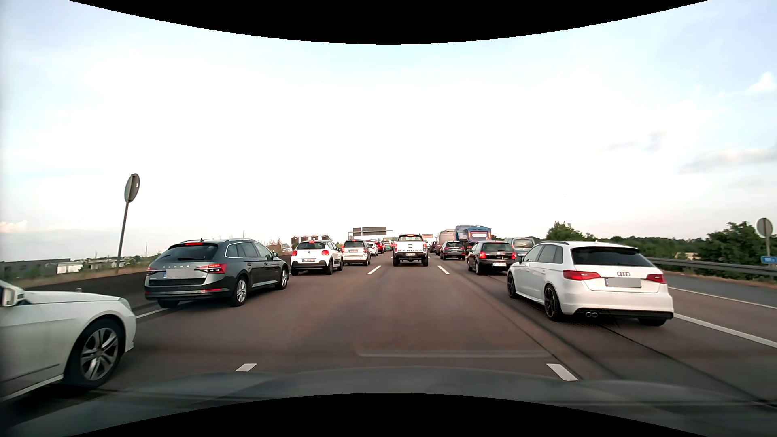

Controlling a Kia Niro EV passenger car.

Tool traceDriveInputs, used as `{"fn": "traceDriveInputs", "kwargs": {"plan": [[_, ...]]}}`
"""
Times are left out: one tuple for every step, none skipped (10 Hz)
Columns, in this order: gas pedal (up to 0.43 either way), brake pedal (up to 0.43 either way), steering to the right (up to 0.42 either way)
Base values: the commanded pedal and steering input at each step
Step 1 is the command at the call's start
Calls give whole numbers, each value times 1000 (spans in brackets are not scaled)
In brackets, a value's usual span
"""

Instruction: Follow the waypoints while adhering to traffic rules and regulations

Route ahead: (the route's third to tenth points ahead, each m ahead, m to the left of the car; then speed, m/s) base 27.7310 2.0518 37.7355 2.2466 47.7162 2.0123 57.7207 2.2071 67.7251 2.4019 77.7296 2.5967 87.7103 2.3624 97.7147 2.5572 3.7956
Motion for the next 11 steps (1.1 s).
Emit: {"fn": "traceDriveInputs", "kwargs": {"plan": [[0,0,-5],[0,0,-5],[0,0,-5],[0,0,-5],[0,0,-5],[0,0,-5],[0,0,-5],[0,0,-5],[0,0,-4],[0,0,-4],[0,0,-4]]}}
